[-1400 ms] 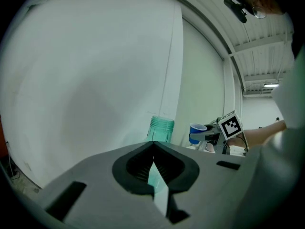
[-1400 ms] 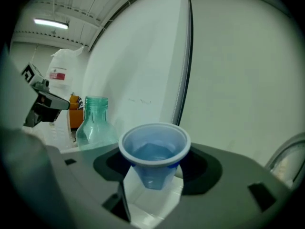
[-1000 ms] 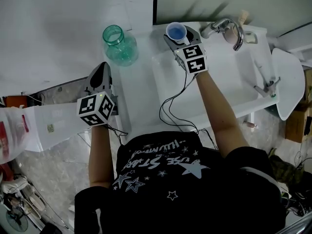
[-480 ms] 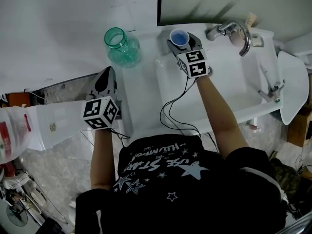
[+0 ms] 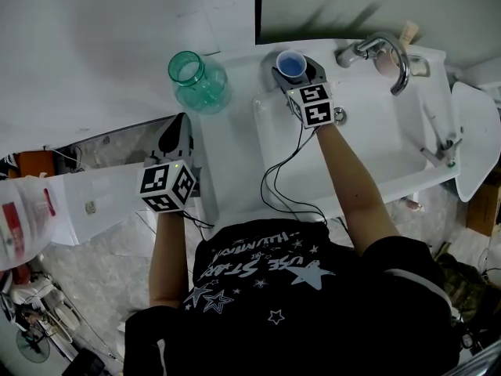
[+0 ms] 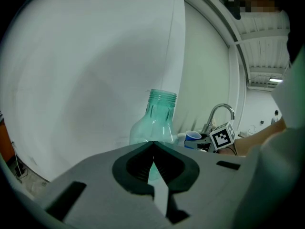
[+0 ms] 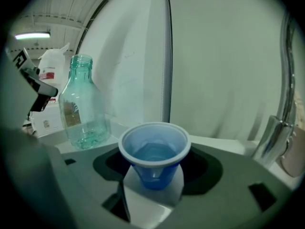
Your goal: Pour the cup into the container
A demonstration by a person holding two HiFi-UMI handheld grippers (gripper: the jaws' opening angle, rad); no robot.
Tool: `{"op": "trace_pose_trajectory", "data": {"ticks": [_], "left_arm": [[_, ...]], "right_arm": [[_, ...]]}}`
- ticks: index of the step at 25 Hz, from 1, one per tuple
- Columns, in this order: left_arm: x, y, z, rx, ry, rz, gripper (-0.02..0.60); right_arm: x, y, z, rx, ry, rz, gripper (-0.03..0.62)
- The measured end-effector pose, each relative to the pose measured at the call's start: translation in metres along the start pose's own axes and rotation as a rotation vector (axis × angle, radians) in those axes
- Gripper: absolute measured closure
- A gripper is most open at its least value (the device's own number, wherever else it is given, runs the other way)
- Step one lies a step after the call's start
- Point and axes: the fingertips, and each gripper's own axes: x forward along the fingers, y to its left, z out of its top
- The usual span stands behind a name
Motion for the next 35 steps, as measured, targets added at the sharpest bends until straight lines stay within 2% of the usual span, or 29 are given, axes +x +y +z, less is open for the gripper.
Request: {"op": "trace_pose_trajectory", "data": {"ticks": [6, 18, 25, 35], "left_arm": [[-0.002, 0.003, -0.001, 0.004, 0.009, -0.001, 0.572], [-0.011, 0.0, -0.003, 0.01, 0.01, -0.028, 0.571], [-0.021, -0.005, 0.002, 0.015, -0.021, -0.064, 0.572], [-0.057, -0.013, 0.001, 0.015, -0.06, -0.162, 0.571]], "right_arm": [[0.003, -0.004, 0.001, 0.019, -0.026, -0.02, 0.286], [-0.003, -0.008, 0.0, 0.029, -0.001, -0.041, 0.25], [-0.034, -0.009, -0.002, 0.043, 0.007, -0.093, 0.247], [-0.093, 0.013, 0.017, 0.051, -0.042, -0.203, 0.258]]}}
